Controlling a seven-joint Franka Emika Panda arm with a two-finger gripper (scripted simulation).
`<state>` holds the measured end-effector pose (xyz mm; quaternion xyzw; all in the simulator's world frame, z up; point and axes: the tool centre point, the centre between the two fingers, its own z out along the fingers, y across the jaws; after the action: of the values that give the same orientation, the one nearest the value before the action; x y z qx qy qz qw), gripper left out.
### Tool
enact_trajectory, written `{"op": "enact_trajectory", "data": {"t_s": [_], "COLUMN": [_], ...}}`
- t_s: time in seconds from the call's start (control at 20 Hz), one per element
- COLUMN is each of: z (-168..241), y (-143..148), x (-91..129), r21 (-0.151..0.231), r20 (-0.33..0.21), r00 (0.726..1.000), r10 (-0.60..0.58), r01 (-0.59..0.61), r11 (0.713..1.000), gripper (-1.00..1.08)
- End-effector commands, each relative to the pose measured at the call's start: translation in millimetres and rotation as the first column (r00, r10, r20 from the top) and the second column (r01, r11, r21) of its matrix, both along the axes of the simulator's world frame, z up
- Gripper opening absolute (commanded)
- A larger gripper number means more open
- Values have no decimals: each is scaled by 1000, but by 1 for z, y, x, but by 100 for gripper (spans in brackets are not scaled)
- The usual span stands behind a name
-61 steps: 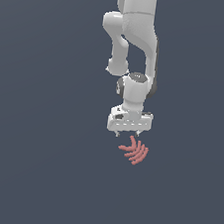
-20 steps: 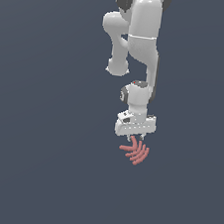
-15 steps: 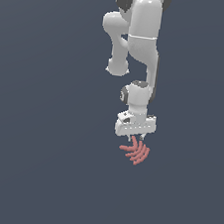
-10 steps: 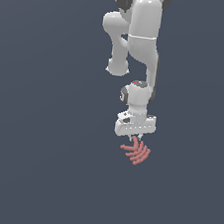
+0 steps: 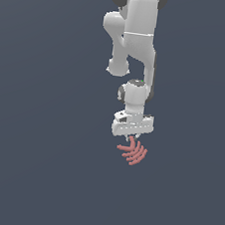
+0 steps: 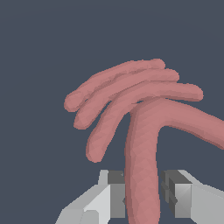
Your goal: Pick up the object and move it to a goal position.
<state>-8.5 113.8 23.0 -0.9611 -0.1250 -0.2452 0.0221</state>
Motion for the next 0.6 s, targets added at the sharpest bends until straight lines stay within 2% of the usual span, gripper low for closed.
{"op": "enact_trajectory", "data": {"t_s": [0.0, 0.55], "z": [6, 41], "y": [-10, -74], "x": [3, 19], "r21": [-1, -6], "r20": [1, 3], "r00": [1000, 1000], "r10": [-1, -3], "r01": [1, 3], "r11": [1000, 1000], "gripper": [-100, -100]}}
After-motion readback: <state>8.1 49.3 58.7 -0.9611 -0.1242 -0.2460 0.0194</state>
